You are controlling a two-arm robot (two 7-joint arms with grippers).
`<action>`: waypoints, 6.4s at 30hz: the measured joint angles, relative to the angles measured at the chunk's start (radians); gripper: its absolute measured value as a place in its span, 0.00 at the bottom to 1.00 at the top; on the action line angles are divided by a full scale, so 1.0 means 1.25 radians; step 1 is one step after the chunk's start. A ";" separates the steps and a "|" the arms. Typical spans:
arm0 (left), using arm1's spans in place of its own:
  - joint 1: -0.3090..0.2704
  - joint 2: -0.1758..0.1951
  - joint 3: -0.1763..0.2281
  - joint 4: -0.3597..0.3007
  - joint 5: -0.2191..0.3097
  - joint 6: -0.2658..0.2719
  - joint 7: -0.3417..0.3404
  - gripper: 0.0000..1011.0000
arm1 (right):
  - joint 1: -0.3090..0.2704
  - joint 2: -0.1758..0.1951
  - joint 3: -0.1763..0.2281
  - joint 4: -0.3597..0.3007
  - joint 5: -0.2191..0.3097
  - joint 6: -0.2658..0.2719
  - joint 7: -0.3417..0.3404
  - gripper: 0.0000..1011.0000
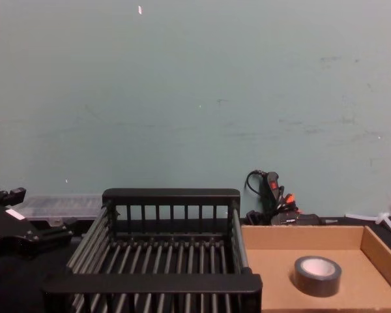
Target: Pick up the white tape and place it into the black box , Pick up the silver tape and place it into the brown box.
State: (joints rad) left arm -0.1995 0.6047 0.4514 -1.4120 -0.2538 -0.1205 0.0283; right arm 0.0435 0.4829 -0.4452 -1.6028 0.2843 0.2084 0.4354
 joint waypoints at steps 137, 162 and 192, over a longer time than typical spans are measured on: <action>0.000 0.000 0.000 0.000 0.000 0.000 0.000 0.99 | 0.028 0.021 -0.014 -0.067 0.025 -0.043 0.059 0.10; 0.000 0.000 0.000 0.000 0.000 0.000 0.000 0.99 | 0.140 -0.016 -0.017 -0.032 0.050 -0.067 0.031 0.10; 0.000 0.000 0.000 0.000 0.000 0.000 0.000 0.99 | 0.350 -0.238 -0.044 0.296 -0.051 -0.045 -0.085 0.10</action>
State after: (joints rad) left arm -0.1995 0.6047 0.4514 -1.4120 -0.2539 -0.1206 0.0283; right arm 0.4816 0.1850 -0.5000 -1.2325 0.2208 0.1527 0.3297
